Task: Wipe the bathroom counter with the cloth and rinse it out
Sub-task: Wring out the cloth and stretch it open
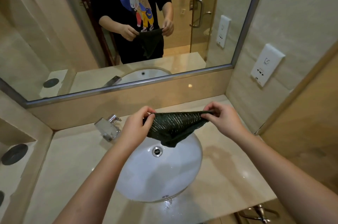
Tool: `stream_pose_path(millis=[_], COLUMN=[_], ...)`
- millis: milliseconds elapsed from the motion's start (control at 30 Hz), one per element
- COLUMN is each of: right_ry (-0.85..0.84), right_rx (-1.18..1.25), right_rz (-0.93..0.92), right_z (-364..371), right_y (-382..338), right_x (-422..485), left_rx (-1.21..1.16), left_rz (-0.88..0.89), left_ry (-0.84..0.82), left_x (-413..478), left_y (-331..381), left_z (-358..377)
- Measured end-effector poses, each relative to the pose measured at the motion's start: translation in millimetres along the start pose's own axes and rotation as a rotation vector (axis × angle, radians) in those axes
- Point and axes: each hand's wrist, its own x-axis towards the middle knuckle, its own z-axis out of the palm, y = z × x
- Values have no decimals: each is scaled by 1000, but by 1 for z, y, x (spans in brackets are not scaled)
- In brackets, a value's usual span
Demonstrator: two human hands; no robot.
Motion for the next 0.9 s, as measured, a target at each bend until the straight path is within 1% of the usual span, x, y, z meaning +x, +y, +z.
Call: stream_pose_path(millis=[133, 200, 300, 433, 533, 633, 767, 900], right_ry=[1, 42, 28, 84, 105, 9, 106, 175], right_rx=[-116, -83, -131, -48, 13, -35, 85, 143], right_rz=[-67, -51, -63, -38, 2, 21, 48, 65], right_z=[-24, -37, -50, -65, -73, -79, -89, -100], right_y=[10, 18, 25, 36, 43, 48, 57, 64], right_x=[5, 6, 7, 11, 13, 14, 20, 21], left_rx=[27, 35, 52, -11, 4, 25, -41, -127], left_rz=[55, 69, 68, 71, 82, 74, 27, 25], left_ry=[-16, -21, -47, -35, -47, -35, -37, 30], left_x=[18, 27, 37, 46, 52, 57, 61, 64], left_y=[17, 22, 30, 35, 37, 40, 42, 47], left_z=[19, 28, 41, 55, 64, 71, 78, 85])
